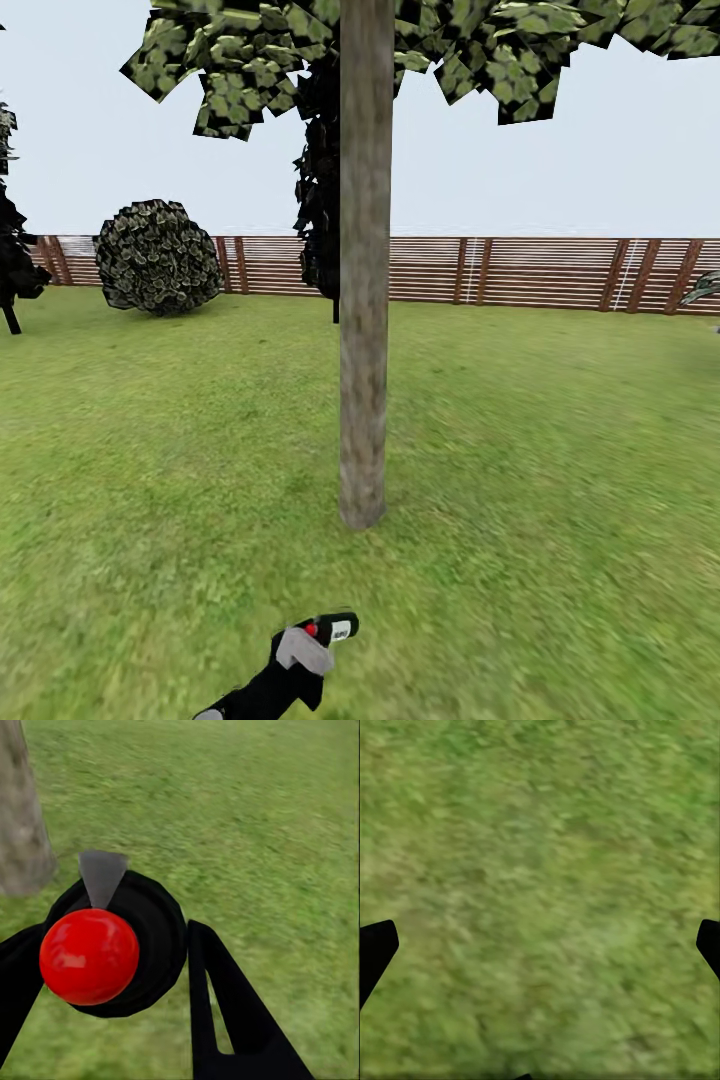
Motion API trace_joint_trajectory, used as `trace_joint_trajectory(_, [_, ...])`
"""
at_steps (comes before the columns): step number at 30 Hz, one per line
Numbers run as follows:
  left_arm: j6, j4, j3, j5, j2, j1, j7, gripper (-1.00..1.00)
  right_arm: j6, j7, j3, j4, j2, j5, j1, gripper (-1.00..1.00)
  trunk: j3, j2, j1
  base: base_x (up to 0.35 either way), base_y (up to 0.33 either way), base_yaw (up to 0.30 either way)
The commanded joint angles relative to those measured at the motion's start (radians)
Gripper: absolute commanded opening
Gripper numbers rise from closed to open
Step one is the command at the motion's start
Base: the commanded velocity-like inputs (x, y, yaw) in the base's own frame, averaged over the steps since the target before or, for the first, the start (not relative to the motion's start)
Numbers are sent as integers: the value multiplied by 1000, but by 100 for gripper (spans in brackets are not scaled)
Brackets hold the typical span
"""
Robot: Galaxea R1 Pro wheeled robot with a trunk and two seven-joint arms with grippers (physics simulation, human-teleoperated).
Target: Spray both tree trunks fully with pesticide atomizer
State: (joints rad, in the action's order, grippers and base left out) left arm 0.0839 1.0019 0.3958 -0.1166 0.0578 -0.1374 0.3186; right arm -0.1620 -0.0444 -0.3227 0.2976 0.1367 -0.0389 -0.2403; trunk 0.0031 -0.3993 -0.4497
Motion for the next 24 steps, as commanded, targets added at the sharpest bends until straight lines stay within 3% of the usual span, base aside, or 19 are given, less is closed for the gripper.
trace_joint_trajectory(1, [18, -22, -14, -43, 2, -1, 47, -100, -4, -5, -4, -1, 0, -4, -1, 100, 0, -1, 0, 0, 0, 0])
trace_joint_trajectory(4, [54, -45, -43, -103, 3, -1, 127, -100, -5, -5, -4, -2, 0, -4, -1, 100, 0, -1, 0, 0, 0, 0])
trace_joint_trajectory(7, [74, -79, -70, -135, 3, -1, 205, -100, -4, -5, -4, -2, 0, -4, -1, 100, 0, -1, 0, 0, 0, 0])
trace_joint_trajectory(11, [89, -126, -127, -152, 3, -1, 266, -100, -4, -5, -4, -2, 0, -4, -1, 100, 0, -1, 0, 0, 0, 0])
trace_joint_trajectory(15, [98, -144, -158, -159, 3, -1, 305, -100, -4, -5, -4, -1, 1, -4, -1, 100, 0, -1, 0, 0, 0, 0])
trace_joint_trajectory(21, [101, -151, -184, -162, 2, -1, 337, -100, -3, -19, -5, 9, 5, -8, -1, 100, 0, -1, 0, 0, 0, 0])
trace_joint_trajectory(24, [101, -151, -196, -162, 2, -1, 341, -100, 3, -67, -6, 32, 11, -9, -3, 100, 0, -1, 0, 0, 0, 0])
